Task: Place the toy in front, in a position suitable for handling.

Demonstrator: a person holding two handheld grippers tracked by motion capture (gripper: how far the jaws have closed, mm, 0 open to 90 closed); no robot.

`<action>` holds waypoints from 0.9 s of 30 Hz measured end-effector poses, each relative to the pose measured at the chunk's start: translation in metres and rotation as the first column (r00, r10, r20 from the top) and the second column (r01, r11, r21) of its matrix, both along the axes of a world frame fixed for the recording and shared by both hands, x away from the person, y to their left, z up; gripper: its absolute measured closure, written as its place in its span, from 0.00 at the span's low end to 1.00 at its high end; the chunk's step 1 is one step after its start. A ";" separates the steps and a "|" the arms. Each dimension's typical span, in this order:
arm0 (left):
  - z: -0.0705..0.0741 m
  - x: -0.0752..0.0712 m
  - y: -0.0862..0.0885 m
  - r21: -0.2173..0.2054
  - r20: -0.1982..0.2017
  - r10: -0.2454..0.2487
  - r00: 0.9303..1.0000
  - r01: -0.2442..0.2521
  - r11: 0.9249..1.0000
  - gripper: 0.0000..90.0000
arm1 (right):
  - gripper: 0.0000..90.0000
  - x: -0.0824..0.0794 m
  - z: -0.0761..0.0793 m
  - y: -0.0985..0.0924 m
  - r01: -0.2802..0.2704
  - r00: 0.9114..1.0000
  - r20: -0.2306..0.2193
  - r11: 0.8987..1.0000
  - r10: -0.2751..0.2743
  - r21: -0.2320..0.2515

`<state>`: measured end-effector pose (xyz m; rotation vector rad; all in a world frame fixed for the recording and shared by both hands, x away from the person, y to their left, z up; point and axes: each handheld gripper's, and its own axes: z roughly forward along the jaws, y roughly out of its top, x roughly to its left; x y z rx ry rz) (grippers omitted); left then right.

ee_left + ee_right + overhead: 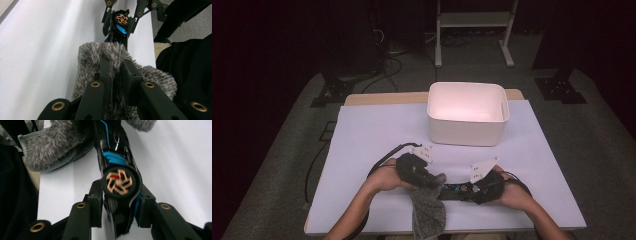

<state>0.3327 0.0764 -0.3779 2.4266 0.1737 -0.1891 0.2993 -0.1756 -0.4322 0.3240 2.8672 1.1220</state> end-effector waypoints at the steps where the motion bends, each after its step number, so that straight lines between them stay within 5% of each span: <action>1: 0.000 0.000 0.000 0.004 0.000 -0.003 1.000 0.003 1.000 0.89 | 0.69 0.000 0.000 0.002 -0.003 1.000 -0.001 1.000 0.003 -0.007; 14: 0.000 -0.003 0.026 0.007 0.003 0.034 0.999 -0.034 0.999 0.89 | 0.66 0.001 0.004 0.003 0.008 1.000 0.001 1.000 -0.008 -0.014; 19: -0.001 -0.004 0.018 -0.012 -0.007 0.012 1.000 -0.012 1.000 0.89 | 0.63 0.003 0.011 0.017 -0.004 1.000 0.026 1.000 0.004 0.001; 27: 0.001 0.001 -0.001 -0.008 0.003 -0.016 1.000 0.016 1.000 0.89 | 0.62 0.009 0.012 0.037 -0.044 0.998 0.044 0.997 0.047 -0.062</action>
